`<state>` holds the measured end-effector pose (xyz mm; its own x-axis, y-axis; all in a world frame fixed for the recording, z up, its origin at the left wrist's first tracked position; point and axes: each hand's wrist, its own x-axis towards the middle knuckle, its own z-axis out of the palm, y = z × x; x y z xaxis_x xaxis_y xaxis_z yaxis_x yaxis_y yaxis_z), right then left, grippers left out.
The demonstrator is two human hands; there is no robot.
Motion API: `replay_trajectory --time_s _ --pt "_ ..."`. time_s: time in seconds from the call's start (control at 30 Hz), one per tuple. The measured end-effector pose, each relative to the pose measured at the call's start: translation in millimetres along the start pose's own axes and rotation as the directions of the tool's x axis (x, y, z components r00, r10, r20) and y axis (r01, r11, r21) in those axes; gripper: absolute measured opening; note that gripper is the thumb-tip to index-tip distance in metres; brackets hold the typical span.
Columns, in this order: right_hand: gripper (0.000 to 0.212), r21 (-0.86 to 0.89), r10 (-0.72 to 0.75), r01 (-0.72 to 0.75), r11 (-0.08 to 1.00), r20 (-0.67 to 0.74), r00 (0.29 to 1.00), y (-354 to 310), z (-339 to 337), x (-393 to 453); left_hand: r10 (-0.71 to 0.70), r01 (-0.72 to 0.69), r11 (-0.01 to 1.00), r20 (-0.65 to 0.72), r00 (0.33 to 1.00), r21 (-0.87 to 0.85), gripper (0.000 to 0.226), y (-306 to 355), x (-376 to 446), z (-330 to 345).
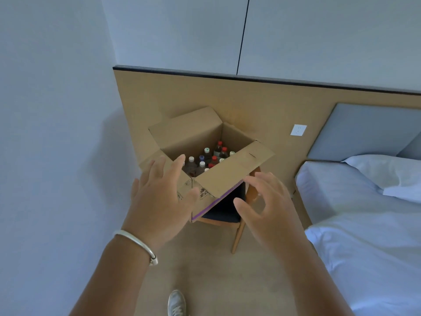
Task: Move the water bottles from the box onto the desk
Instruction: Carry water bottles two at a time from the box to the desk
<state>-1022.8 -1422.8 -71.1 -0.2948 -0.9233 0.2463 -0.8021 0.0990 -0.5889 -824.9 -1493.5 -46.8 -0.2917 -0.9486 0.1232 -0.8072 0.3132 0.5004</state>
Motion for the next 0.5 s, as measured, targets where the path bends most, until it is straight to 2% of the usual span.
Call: replay_trajectory --time_s 0.37,0.5 --pt "0.045 -0.123 0.099 -0.101 0.987 -0.016 0.995 -22.4 61.2 177.0 -0.067 0.082 0.993 0.156 0.985 -0.09 0.068 -89.8 198.9 3.4" --pt "0.046 -0.144 0.116 -0.107 0.984 0.058 0.992 -22.8 87.5 224.1 -0.068 0.092 0.986 0.172 0.983 -0.137 0.067 -116.8 244.7 14.2"
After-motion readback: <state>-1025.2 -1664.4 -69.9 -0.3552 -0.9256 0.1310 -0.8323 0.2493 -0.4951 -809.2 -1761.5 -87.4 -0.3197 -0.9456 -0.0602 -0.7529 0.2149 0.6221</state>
